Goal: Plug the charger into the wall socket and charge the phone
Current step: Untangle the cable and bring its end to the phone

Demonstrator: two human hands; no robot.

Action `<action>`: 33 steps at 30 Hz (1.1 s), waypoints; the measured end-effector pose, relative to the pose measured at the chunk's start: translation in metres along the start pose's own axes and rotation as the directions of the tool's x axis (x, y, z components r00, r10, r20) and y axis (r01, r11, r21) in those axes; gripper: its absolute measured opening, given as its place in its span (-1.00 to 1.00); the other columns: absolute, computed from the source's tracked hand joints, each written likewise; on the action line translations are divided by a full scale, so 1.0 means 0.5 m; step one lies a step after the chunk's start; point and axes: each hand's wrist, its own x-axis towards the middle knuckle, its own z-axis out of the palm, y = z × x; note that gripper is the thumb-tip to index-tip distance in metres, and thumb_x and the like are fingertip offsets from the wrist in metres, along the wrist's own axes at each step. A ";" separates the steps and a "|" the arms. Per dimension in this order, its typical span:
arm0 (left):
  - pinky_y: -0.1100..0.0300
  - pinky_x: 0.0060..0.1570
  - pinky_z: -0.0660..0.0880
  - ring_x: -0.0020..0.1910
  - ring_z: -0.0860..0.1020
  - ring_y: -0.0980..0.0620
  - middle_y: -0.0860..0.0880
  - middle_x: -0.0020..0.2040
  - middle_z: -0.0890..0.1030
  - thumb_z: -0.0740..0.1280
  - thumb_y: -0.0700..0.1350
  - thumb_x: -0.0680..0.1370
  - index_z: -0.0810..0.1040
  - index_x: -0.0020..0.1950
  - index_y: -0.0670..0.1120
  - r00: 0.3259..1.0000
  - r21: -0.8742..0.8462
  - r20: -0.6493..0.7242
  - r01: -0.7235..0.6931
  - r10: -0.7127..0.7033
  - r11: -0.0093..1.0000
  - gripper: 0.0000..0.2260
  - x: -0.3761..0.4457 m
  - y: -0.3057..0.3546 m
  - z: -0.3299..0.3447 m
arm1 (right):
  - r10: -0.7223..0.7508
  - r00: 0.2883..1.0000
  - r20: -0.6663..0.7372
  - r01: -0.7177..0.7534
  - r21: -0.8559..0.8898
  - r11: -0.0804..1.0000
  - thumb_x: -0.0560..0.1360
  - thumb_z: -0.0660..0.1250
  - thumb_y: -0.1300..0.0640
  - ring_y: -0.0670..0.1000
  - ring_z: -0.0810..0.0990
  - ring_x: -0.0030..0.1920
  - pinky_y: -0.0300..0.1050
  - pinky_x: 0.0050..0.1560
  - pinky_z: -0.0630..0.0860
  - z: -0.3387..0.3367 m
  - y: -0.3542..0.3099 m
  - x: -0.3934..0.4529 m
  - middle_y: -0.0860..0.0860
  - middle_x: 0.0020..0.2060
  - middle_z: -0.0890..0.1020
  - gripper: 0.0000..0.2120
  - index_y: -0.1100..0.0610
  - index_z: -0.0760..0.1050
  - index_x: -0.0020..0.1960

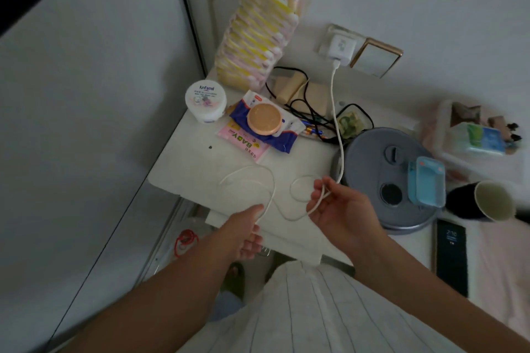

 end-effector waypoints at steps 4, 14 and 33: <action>0.16 -0.21 0.51 -0.30 0.51 0.00 -0.12 -0.21 0.56 0.34 0.11 0.42 0.52 0.00 -0.19 0.988 0.029 -0.138 -0.068 0.072 0.997 -0.62 0.032 -0.032 -0.020 | -0.065 0.997 -0.042 0.066 0.024 0.998 0.48 0.17 0.24 -0.04 0.50 -0.33 -0.21 -0.22 0.45 -0.005 0.021 -0.015 0.03 -0.37 0.60 -0.82 0.15 0.51 -0.23; 0.24 -0.51 0.55 -0.39 0.45 0.03 -0.13 -0.34 0.48 0.39 -0.21 0.45 0.46 -0.28 -0.24 0.995 -0.518 -0.093 -0.021 -0.032 0.855 -0.82 0.072 -0.052 0.013 | -0.127 0.981 -0.146 0.115 -0.084 0.990 0.53 0.13 0.30 -0.03 0.54 -0.25 -0.26 -0.32 0.56 -0.033 0.054 0.016 0.03 -0.26 0.58 -0.82 0.15 0.48 -0.14; 0.16 -0.20 0.53 -0.36 0.56 0.12 0.03 -0.38 0.63 0.36 -0.01 0.42 0.61 -0.28 -0.01 0.604 0.372 0.044 -0.749 0.796 0.548 -0.88 -0.242 0.023 0.080 | -0.513 0.844 0.156 0.371 -0.860 0.349 0.44 0.35 0.22 -0.07 0.52 0.16 -0.05 0.22 0.50 -0.031 0.102 -0.087 -0.10 0.19 0.51 -0.51 -0.32 0.39 0.15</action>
